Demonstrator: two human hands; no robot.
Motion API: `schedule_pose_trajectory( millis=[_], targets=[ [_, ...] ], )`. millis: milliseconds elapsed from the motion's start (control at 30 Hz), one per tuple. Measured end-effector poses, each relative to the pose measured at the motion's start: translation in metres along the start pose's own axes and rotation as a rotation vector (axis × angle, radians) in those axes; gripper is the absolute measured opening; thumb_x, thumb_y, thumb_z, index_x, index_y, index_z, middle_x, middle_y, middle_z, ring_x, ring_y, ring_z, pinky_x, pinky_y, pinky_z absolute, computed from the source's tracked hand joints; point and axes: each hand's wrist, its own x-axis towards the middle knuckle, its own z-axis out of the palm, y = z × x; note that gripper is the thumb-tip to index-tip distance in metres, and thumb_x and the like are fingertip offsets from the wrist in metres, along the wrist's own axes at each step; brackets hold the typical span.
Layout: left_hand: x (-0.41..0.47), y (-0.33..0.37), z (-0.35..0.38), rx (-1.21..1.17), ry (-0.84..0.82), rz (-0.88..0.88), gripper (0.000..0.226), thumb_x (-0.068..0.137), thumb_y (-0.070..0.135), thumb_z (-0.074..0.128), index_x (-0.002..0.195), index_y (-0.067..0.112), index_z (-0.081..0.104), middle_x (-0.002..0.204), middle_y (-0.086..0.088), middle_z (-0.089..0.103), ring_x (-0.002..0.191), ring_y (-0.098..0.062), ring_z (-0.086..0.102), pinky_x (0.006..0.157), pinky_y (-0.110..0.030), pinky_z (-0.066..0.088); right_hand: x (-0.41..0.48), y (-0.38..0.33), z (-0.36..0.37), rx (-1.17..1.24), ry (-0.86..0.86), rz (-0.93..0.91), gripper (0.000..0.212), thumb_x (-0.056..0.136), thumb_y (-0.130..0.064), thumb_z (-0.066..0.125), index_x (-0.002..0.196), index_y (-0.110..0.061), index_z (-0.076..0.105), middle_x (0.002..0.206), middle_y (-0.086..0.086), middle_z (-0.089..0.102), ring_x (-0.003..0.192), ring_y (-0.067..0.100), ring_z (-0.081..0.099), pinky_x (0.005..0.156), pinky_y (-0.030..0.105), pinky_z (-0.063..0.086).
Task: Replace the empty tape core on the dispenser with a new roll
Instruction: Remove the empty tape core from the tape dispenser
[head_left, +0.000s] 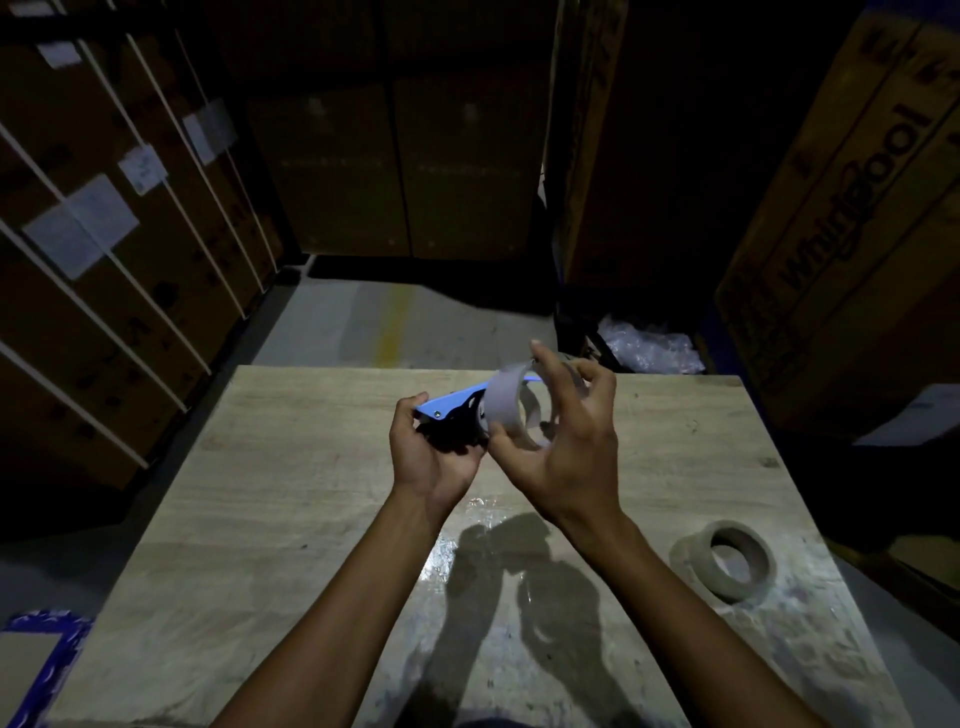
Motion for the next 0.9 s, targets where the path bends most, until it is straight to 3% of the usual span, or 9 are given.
schedule_pose_trajectory(
  millis=[100,167,233,333,500,567,667,767,900],
  targets=[
    [-0.003,-0.001,-0.001,0.04,0.022,-0.009,0.033,0.09,0.038,0.056,0.099,0.007,0.061,0.096,-0.017,0.069,0.091,-0.032,0.066,0.096,-0.044,0.047,0.002,0.01,0.003,0.249,-0.062,0.251,0.082,0.07,-0.05,0.069,0.146,-0.044,0.038,0.125,-0.003,0.042,0.113,-0.001,0.053,0.088,0.027,0.057],
    [-0.004,-0.001,0.0,0.121,0.016,0.003,0.039,0.089,0.046,0.059,0.103,0.01,0.062,0.104,-0.016,0.067,0.1,-0.033,0.062,0.098,-0.045,0.045,0.001,0.02,0.005,0.474,-0.09,0.415,0.078,0.071,-0.049,0.069,0.144,-0.043,0.043,0.131,-0.004,0.049,0.118,0.015,0.058,0.087,0.042,0.06],
    [-0.006,-0.001,0.002,0.218,0.002,0.029,0.04,0.09,0.051,0.058,0.101,0.014,0.064,0.104,-0.012,0.068,0.098,-0.03,0.062,0.087,-0.041,0.047,0.0,0.024,0.006,0.72,-0.102,0.556,0.07,0.074,-0.04,0.068,0.142,-0.039,0.048,0.135,0.004,0.056,0.114,0.031,0.063,0.079,0.052,0.06],
    [-0.008,-0.004,0.004,0.318,-0.041,0.095,0.035,0.096,0.045,0.051,0.114,0.017,0.062,0.107,-0.006,0.068,0.098,-0.024,0.063,0.082,-0.038,0.045,0.002,0.02,0.006,1.016,-0.072,0.773,0.063,0.077,-0.032,0.058,0.139,-0.029,0.053,0.126,0.014,0.062,0.1,0.029,0.066,0.066,0.041,0.059],
    [-0.014,-0.009,0.009,0.468,0.003,0.208,0.041,0.1,0.034,0.048,0.132,0.01,0.056,0.12,-0.008,0.065,0.104,-0.022,0.062,0.083,-0.034,0.046,0.003,0.018,-0.002,1.455,-0.034,1.043,0.037,0.085,-0.046,0.05,0.094,-0.021,0.077,0.114,0.022,0.063,0.088,0.03,0.06,0.067,0.033,0.051],
    [-0.015,-0.012,0.009,0.566,0.012,0.27,0.037,0.1,0.032,0.05,0.131,0.012,0.055,0.122,-0.007,0.064,0.106,-0.02,0.06,0.085,-0.033,0.045,0.003,0.023,-0.001,1.524,-0.02,1.095,0.043,0.085,-0.05,0.049,0.108,-0.021,0.071,0.118,0.024,0.063,0.088,0.03,0.06,0.065,0.03,0.05],
    [-0.017,-0.017,0.011,0.704,-0.006,0.377,0.013,0.101,0.025,0.053,0.111,0.018,0.058,0.107,-0.001,0.066,0.098,-0.014,0.061,0.079,-0.027,0.047,0.001,0.032,0.001,1.521,0.001,1.126,0.06,0.083,-0.052,0.051,0.133,-0.02,0.057,0.118,0.025,0.062,0.087,0.031,0.06,0.061,0.029,0.048],
    [-0.018,-0.018,0.011,0.817,-0.003,0.468,0.021,0.098,0.022,0.058,0.116,0.01,0.057,0.099,0.001,0.069,0.087,-0.006,0.067,0.076,-0.024,0.053,0.0,0.037,0.001,1.498,0.005,1.115,0.054,0.083,-0.052,0.051,0.126,-0.021,0.059,0.111,0.023,0.065,0.086,0.032,0.06,0.061,0.03,0.044],
    [-0.018,-0.018,0.009,0.859,0.023,0.489,0.027,0.097,0.023,0.061,0.12,0.01,0.056,0.101,-0.003,0.07,0.087,-0.008,0.068,0.076,-0.025,0.055,-0.002,0.043,0.002,1.447,0.009,1.083,0.036,0.083,-0.049,0.052,0.1,-0.021,0.066,0.106,0.021,0.062,0.085,0.03,0.057,0.067,0.034,0.043]
  ],
)
